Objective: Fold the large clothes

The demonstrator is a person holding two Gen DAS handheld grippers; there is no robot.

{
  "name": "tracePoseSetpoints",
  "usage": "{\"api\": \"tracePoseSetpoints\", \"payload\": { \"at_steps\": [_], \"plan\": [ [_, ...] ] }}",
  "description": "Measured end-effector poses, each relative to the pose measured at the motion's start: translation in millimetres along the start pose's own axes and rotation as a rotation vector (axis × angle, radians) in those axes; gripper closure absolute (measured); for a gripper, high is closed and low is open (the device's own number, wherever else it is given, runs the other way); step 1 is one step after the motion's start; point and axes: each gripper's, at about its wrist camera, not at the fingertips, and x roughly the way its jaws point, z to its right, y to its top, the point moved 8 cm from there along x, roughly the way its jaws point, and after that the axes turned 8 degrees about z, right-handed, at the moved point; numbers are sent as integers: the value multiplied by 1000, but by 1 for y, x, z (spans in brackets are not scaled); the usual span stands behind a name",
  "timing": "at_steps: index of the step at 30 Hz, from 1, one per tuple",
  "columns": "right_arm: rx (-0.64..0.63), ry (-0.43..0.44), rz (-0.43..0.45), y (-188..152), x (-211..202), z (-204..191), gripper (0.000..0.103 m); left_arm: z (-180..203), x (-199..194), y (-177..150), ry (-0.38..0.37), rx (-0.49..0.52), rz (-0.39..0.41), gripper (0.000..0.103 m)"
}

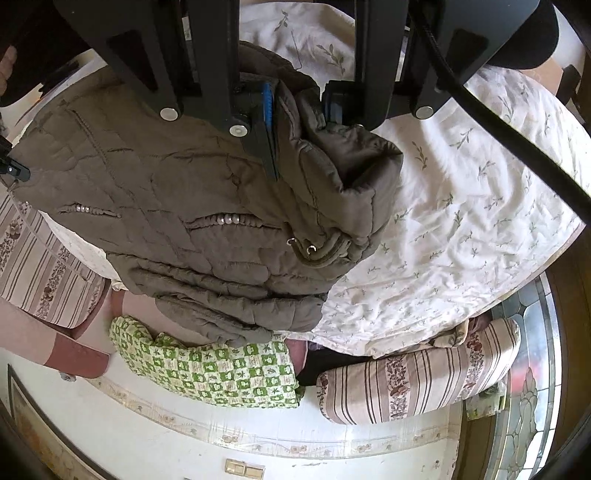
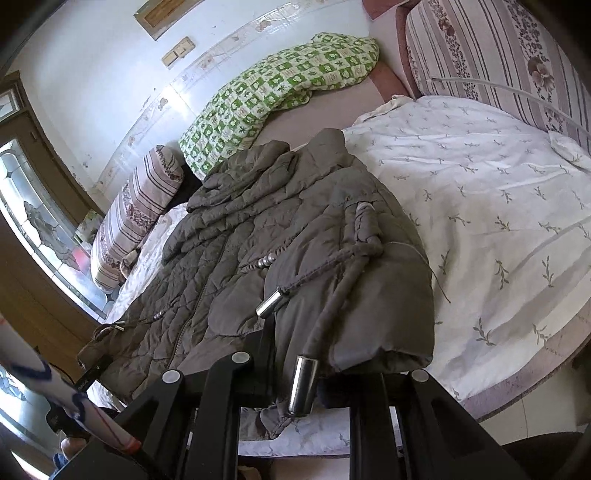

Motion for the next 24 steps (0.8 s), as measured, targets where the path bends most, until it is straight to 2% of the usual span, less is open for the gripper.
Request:
{"api": "tracePoseSetpoints", "payload": {
  "at_steps": [10, 24],
  "plan": [
    [-23, 36, 35, 14, -13, -4, 86, 1, -9, 17, -21, -12, 25, 85],
    [-73, 89, 83, 54, -14, -29, 86, 12, -11, 65, -62, 3, 89, 85]
  ]
}}
